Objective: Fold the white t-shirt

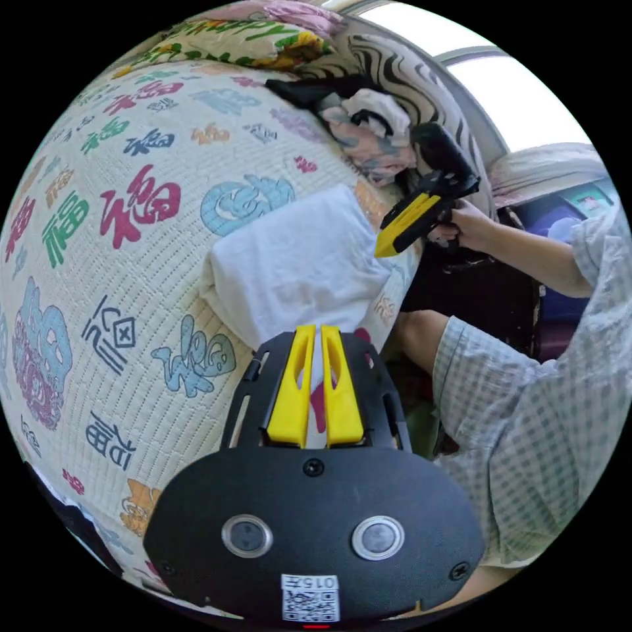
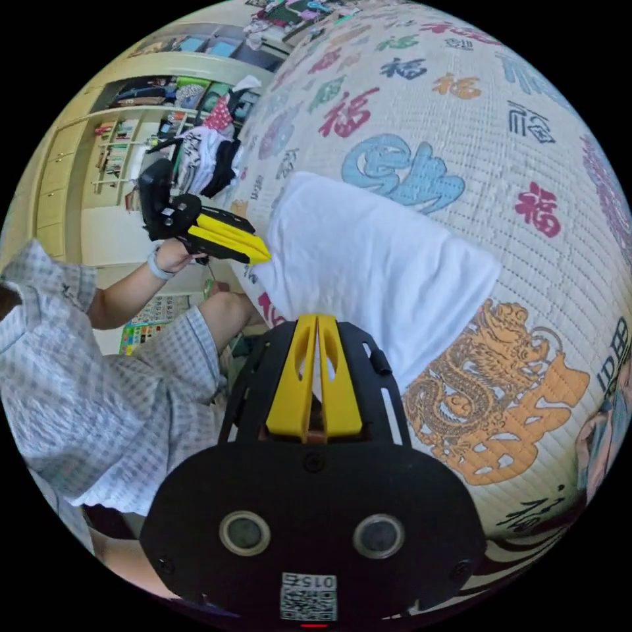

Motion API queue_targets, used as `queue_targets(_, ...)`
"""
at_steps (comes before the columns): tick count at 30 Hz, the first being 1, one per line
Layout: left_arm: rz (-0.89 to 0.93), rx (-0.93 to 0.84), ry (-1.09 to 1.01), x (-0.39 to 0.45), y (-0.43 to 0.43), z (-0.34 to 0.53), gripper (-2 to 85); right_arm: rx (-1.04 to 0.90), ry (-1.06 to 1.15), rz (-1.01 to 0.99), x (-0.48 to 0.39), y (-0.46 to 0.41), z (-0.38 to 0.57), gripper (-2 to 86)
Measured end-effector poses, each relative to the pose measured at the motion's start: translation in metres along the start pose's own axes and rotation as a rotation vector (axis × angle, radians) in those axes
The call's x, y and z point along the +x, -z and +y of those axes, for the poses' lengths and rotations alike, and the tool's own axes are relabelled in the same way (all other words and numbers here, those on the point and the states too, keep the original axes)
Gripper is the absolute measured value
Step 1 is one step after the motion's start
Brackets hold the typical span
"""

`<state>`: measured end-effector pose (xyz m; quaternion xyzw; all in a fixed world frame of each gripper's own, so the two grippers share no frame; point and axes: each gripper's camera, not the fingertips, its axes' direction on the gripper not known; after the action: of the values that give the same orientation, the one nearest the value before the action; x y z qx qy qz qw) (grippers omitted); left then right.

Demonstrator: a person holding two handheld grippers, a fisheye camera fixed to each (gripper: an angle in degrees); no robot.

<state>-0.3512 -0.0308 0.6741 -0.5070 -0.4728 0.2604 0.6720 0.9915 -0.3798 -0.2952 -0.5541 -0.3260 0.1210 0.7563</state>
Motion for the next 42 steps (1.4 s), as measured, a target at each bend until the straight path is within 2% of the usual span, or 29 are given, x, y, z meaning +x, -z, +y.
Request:
queue_targets(2,-0.092,-0.187,0.027,0.002,-0.036,-0.015,-0.5,-0.108,-0.024,0.075,0.008,-0.032,-0.013,-0.5)
queue_targets(3,-0.095,-0.227,0.019,0.004,-0.042,-0.018,-0.5,-0.169,-0.063,0.115,0.018,-0.05,-0.016,-0.5)
queue_targets(5,-0.15,-0.388,-0.017,0.017,-0.059,-0.029,-0.4,-0.159,-0.146,0.042,0.033,-0.063,-0.018,-0.6)
queue_targets(8,-0.307,-0.517,-0.13,0.045,-0.074,-0.04,-0.3,-0.118,-0.227,0.014,0.039,-0.073,-0.019,-0.6)
queue_targets(11,-0.45,-0.565,-0.236,0.078,-0.087,-0.041,-0.3,-0.119,-0.19,0.12,0.022,-0.081,-0.023,-0.6)
queue_targets(15,-0.545,-0.535,-0.287,0.104,-0.095,-0.031,-0.6,-0.043,-0.205,0.209,0.012,-0.088,-0.031,-0.6)
queue_targets(19,-0.537,-0.465,-0.248,0.113,-0.095,-0.02,-0.8,-0.148,-0.248,0.317,0.024,-0.127,-0.039,-0.6)
queue_targets(25,-0.519,-0.393,-0.134,0.117,-0.091,-0.008,-0.8,-0.125,-0.309,0.448,0.017,-0.17,-0.051,-0.5)
queue_targets(33,-0.516,-0.325,0.04,0.12,-0.075,0.009,-0.8,-0.038,-0.441,0.428,0.023,-0.208,-0.054,-0.5)
queue_targets(42,-0.407,-0.19,0.344,0.101,-0.041,0.04,-0.8,0.068,-0.467,0.429,0.027,-0.253,-0.055,-0.8)
